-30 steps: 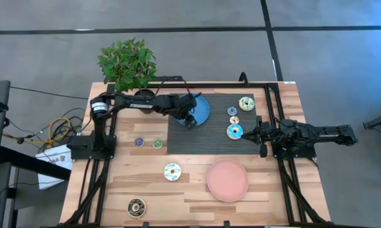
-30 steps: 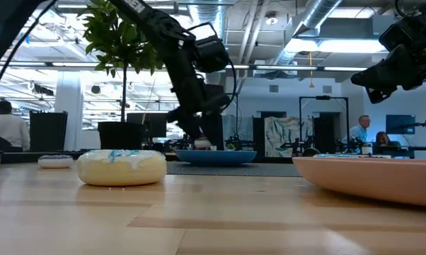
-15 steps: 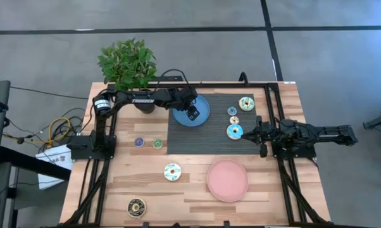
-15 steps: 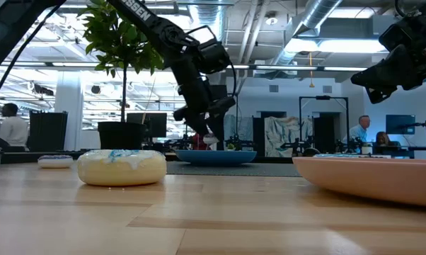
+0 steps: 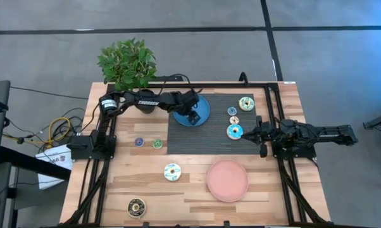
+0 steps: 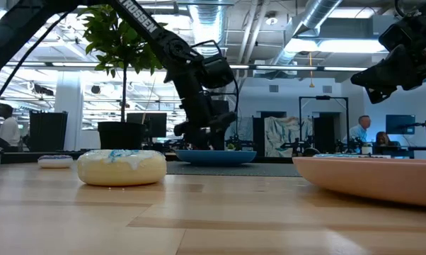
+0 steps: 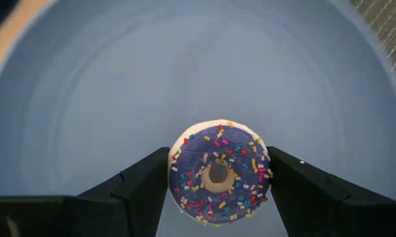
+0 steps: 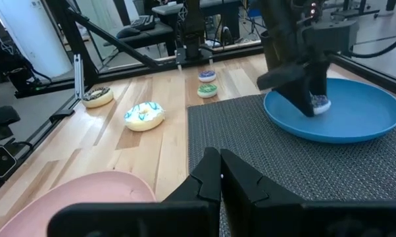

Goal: Pick & Place donuts
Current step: Put the small blue donut into the blue plate, then put the big cyan donut into the pink plate

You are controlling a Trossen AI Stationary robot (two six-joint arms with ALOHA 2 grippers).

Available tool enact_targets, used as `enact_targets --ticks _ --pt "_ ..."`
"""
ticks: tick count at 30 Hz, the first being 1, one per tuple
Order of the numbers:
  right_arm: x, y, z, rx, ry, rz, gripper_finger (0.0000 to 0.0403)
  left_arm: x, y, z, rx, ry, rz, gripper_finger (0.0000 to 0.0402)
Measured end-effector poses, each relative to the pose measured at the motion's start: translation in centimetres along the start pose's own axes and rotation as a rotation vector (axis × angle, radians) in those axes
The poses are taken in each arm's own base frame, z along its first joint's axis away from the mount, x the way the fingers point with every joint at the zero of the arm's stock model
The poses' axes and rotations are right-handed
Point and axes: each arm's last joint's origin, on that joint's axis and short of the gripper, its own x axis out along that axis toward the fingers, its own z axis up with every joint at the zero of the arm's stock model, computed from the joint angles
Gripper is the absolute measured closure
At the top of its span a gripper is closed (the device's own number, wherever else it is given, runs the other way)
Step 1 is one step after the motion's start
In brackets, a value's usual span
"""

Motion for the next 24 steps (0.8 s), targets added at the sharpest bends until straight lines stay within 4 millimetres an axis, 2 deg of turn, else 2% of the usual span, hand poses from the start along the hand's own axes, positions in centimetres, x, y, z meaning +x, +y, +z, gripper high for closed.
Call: enact_targets --ticks 12,20,24 --pt "0.0 0.01 0.0 0.0 0.001 0.002 0.0403 -0.12 0.05 0.37 0.004 -0.011 -0.038 0.016" --pt "0.0 0.01 -0.01 0.0 0.001 0.002 0.0403 -0.13 -0.01 0.4 0.014 -0.001 -0.087 0.0103" --pt "0.0 0.01 -0.01 0.0 0.001 0.001 0.0403 -0.33 0.05 0.75 -0.037 -0.007 -0.071 0.0076"
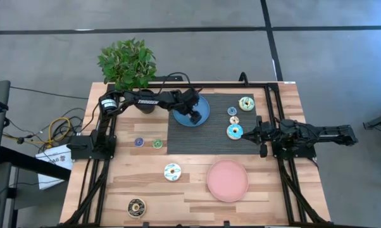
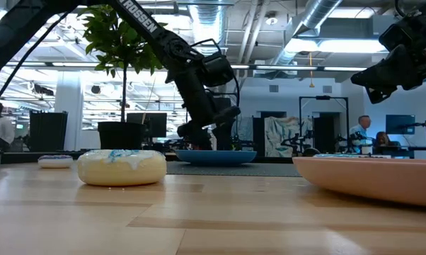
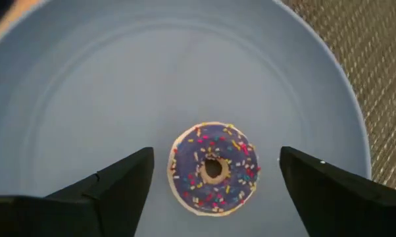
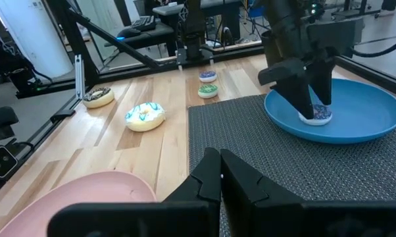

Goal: Pick & Place donuts
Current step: Put the big cyan donut into the pink plate

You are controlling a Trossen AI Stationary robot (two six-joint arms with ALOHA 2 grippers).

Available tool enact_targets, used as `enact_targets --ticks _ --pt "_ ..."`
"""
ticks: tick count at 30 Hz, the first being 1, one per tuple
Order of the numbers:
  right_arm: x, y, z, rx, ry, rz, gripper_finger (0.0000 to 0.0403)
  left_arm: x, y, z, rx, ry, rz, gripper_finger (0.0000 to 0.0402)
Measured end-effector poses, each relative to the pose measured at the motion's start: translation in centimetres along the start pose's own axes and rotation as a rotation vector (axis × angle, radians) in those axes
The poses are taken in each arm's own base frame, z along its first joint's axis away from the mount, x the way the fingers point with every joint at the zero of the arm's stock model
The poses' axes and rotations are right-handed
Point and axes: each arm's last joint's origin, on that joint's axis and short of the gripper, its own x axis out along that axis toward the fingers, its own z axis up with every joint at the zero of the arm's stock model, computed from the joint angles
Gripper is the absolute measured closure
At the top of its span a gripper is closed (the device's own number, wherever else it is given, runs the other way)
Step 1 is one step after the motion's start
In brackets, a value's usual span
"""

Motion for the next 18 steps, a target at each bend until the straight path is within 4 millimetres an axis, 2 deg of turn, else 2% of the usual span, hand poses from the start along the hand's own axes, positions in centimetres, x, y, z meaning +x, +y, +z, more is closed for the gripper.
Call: enact_targets --ticks 5,9,14,18 --pt "0.0 0.0 0.0 0.0 0.0 0.0 0.0403 -1.3 -0.8 1.7 -0.085 -0.029 0.036 0.0068" --pt "0.0 0.0 0.0 0.0 0.0 0.0 0.0403 -3.1 -2.5 3.1 -0.115 -0.044 0.06 0.0071" --pt "0.0 0.0 0.0 0.0 0.0 0.0 0.0403 -5.2 -5.9 3.0 -0.078 -0.024 0.085 0.008" --pt "0.0 0.0 0.0 0.0 0.0 0.0 0.0403 -6.4 -10.1 1.6 0.03 0.02 -0.113 0.0107"
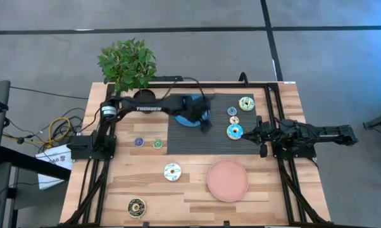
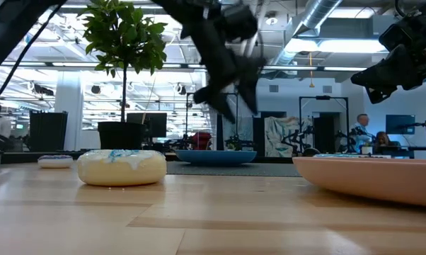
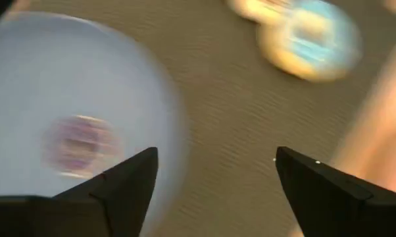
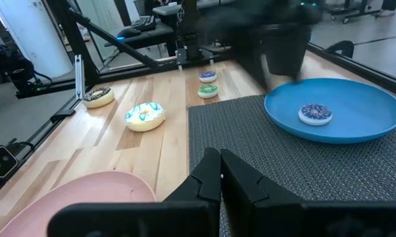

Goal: Pick & Place donuts
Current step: Put the big cyan donut into the pink plate

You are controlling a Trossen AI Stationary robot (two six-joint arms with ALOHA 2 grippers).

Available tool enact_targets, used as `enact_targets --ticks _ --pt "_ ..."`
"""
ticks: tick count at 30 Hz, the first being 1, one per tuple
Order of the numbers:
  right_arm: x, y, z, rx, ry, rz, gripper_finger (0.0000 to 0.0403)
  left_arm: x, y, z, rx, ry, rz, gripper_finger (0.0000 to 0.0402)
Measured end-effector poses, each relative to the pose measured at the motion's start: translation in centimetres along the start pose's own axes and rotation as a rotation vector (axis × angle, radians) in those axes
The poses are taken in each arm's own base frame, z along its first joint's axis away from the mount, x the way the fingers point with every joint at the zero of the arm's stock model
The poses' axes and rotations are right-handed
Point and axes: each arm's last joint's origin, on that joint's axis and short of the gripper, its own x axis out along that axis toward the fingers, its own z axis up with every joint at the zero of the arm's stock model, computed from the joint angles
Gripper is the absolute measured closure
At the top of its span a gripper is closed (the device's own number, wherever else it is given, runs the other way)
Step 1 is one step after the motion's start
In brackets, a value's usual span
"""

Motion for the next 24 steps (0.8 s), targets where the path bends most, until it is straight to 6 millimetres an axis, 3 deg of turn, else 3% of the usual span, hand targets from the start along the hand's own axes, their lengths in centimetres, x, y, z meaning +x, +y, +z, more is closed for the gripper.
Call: enact_targets --ticks 5,13,18,24 --pt "0.0 0.0 0.0 0.0 0.0 0.0 0.0403 -1.2 -4.4 -2.0 0.045 -0.023 -0.039 0.0194" --pt "0.0 0.0 0.0 -0.166 0.0 -0.002 0.0403 -3.0 -7.5 -5.0 0.145 0.035 -0.013 0.0387" --pt "0.0 0.0 0.0 -0.184 -0.001 -0.001 0.0403 -4.8 -7.8 -5.7 0.201 -0.01 -0.056 0.0392" --pt "0.0 0.0 0.0 -0.184 0.0 -0.002 0.0403 -6.5 -5.9 -9.0 0.171 -0.096 -0.091 0.0399"
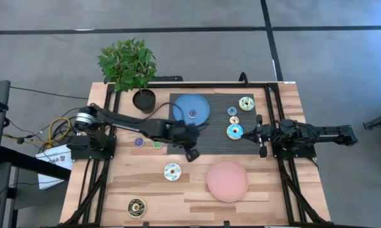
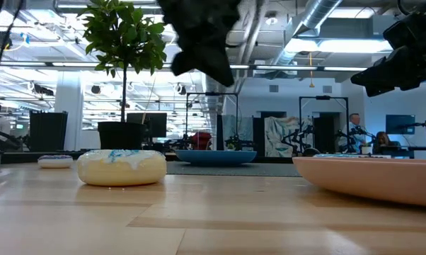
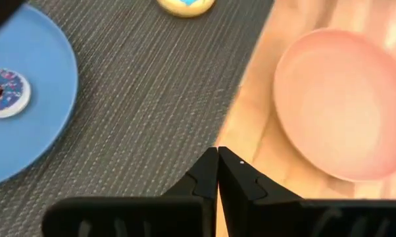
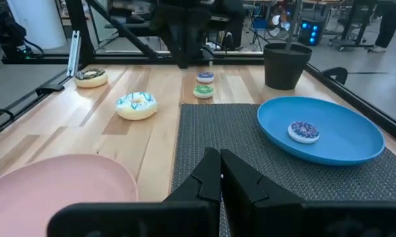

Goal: Pick & Place donuts
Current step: Put the big cyan donut into the pink plate

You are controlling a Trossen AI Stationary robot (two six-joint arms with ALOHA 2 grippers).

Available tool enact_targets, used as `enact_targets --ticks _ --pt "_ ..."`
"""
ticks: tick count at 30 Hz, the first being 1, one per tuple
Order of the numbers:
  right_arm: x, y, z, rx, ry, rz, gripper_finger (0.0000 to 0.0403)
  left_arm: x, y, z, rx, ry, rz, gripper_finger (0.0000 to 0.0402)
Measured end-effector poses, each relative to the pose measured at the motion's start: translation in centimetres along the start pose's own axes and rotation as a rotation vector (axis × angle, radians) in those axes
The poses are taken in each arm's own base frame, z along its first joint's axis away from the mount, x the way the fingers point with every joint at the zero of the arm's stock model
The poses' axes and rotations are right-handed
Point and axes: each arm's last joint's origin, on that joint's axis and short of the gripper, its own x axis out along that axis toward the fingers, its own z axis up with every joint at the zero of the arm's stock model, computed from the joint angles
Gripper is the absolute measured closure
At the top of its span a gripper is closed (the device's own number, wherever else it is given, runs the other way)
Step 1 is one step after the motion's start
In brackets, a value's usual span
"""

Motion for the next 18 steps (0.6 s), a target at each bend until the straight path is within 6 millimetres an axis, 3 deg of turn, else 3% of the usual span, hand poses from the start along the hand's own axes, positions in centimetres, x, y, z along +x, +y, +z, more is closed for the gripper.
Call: enact_targets --ticks 10,18 --pt "0.0 -0.1 0.1 0.0 -0.007 -0.025 0.0403 -4.4 3.8 -5.8 -0.068 -0.094 -0.059 0.0401" --pt "0.0 -0.2 0.1 0.001 -0.011 -0.061 0.0403 -6.9 6.7 -10.3 0.099 -0.083 -0.081 0.0401"
